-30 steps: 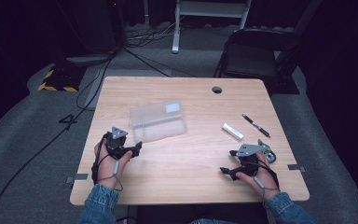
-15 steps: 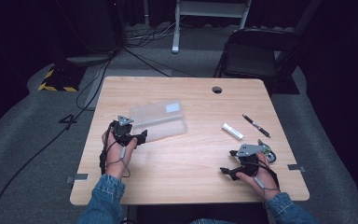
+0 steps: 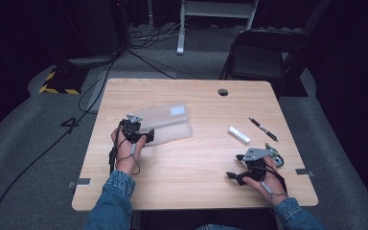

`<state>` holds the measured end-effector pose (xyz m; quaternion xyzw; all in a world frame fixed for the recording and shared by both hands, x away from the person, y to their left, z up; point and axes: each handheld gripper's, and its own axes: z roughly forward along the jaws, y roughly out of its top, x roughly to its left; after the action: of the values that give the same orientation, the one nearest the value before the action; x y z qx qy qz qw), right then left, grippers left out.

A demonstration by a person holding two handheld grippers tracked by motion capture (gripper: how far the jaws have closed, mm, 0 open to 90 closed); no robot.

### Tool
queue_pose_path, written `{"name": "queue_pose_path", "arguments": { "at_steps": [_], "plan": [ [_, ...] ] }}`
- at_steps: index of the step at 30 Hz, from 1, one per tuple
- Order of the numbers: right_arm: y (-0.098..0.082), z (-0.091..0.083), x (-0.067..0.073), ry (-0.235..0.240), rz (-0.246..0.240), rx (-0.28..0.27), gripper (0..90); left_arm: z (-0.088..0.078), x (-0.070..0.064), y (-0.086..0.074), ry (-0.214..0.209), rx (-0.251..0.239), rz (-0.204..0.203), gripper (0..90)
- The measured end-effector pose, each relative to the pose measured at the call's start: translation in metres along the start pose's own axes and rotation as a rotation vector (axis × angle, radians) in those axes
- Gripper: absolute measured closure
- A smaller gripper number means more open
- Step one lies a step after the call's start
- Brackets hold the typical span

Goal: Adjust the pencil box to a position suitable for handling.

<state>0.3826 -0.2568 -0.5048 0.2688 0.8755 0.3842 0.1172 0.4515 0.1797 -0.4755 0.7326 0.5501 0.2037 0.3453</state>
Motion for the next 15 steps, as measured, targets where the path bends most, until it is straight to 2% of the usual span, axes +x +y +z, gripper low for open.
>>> {"name": "queue_pose_path", "arguments": {
  "at_steps": [3, 9, 13, 15],
  "plan": [
    [0.000, 0.000, 0.000, 0.000, 0.000, 0.000, 14.8, 0.004, 0.000, -0.002, 0.009, 0.016, -0.006, 21.8],
    [0.000, 0.000, 0.000, 0.000, 0.000, -0.001, 14.8, 0.012, 0.001, -0.007, 0.047, 0.071, 0.015, 22.8],
    [0.000, 0.000, 0.000, -0.001, 0.000, -0.001, 14.9, 0.015, 0.002, -0.011, 0.049, 0.078, 0.009, 23.2],
    [0.000, 0.000, 0.000, -0.001, 0.000, -0.001, 14.8, 0.015, 0.004, -0.012, 0.027, 0.080, -0.013, 24.4]
  ]
}}
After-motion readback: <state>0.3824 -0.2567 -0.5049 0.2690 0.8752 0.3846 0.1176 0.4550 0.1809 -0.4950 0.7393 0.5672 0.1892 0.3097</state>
